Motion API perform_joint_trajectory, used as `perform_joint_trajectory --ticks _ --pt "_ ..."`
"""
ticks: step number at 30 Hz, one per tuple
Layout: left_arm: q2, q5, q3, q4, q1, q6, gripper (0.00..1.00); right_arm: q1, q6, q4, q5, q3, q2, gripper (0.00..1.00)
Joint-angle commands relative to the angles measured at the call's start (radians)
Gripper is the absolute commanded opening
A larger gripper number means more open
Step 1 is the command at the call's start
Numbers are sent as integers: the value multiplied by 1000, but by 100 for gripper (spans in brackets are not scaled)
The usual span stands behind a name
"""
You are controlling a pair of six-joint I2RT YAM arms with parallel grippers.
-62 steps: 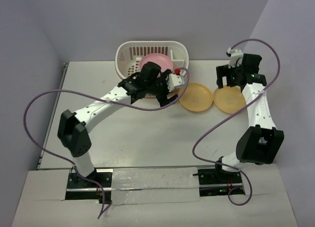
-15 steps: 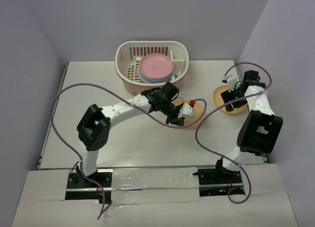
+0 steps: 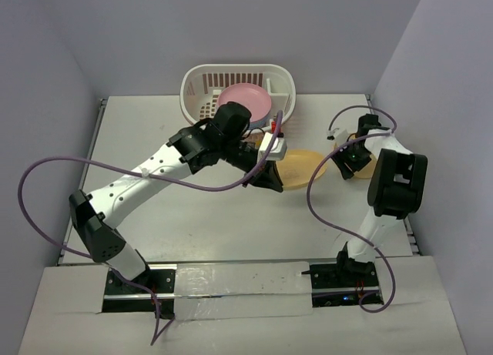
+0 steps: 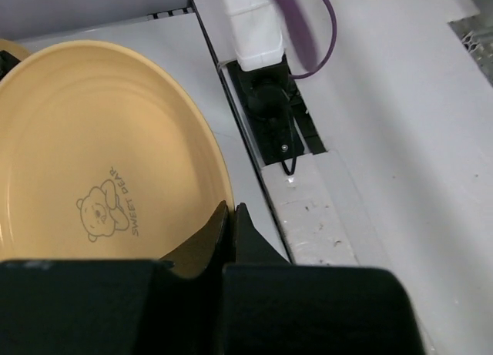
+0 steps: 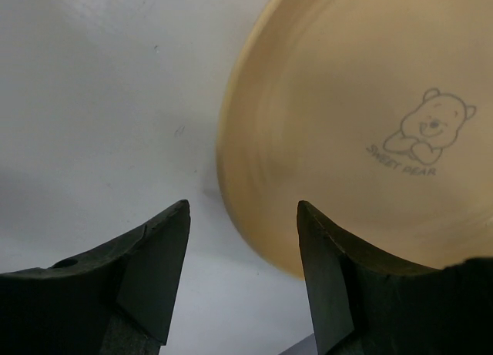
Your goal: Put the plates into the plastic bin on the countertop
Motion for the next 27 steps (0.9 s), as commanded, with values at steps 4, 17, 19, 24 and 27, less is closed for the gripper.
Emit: perform_joint_trajectory --ticks 4,17,19,24,27 --pt "-84 -1 93 -12 41 -121 0 18 -70 31 8 61 75 53" --pt "-47 -139 209 51 386 3 0 30 -84 8 -22 -17 -115 0" --pt "4 -288 176 90 399 135 0 38 -66 -30 -62 -17 -222 0" --pt "128 -351 153 218 436 230 0 68 -4 -129 -125 53 -429 0" --pt "220 -354 190 232 441 290 0 98 25 -172 -150 111 -515 0"
